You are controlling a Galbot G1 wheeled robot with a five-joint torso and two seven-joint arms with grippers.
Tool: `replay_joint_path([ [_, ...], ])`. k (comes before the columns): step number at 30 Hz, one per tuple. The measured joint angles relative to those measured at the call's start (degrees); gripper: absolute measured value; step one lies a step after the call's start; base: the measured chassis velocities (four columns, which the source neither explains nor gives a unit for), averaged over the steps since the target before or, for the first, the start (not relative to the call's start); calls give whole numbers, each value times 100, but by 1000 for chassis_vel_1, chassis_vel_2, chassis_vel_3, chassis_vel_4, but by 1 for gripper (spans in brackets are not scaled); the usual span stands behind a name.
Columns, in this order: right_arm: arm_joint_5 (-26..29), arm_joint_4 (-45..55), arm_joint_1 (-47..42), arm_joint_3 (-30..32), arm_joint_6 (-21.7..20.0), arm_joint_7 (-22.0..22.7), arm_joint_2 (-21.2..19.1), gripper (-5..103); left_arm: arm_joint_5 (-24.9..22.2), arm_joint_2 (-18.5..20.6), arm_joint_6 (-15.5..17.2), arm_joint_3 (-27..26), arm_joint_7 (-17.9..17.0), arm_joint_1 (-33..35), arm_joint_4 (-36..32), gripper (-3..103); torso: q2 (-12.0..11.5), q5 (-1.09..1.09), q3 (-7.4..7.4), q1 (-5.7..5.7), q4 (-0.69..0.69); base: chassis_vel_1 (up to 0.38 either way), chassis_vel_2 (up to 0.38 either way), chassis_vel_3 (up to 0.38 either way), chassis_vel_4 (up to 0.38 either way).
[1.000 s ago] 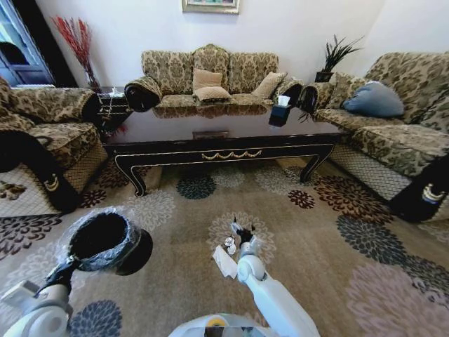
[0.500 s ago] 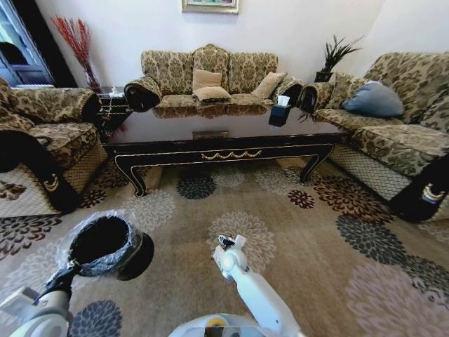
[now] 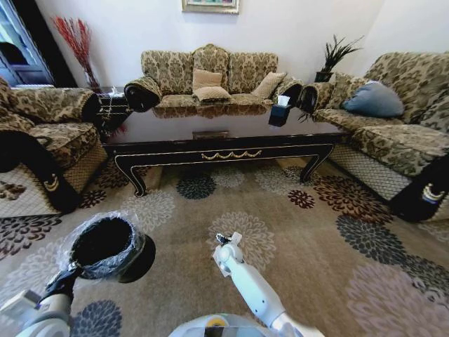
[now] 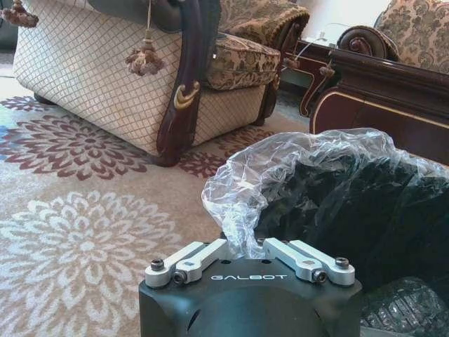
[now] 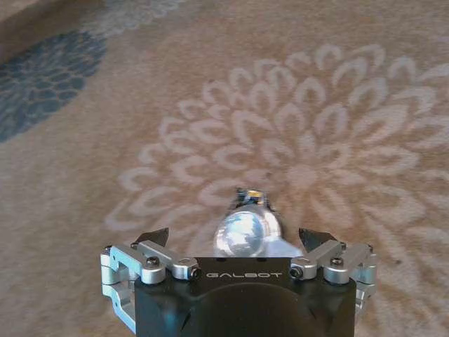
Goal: Move to the front of the table and pick up the trash from the floor, then place it into the trash bin.
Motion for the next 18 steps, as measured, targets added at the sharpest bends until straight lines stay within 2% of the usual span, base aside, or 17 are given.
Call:
replay_joint_path([
  [7, -15, 478, -201, -5, -101, 11, -330, 100, 25, -33, -14, 17, 4, -6, 6, 4, 0, 1, 0, 0, -1, 0, 0, 0, 0],
  [12, -183, 1030, -521, -204, -397, 94, -649, 100, 116, -72, -22, 135, 4, -28, 43, 4, 0, 0, -1, 0, 0, 0, 0, 0, 0],
  [18, -429, 923, -634, -412, -468, -18, -727, 100, 196, -111, -23, 226, 5, -3, -39, 4, 0, 1, 0, 0, 0, 0, 0, 0, 0],
])
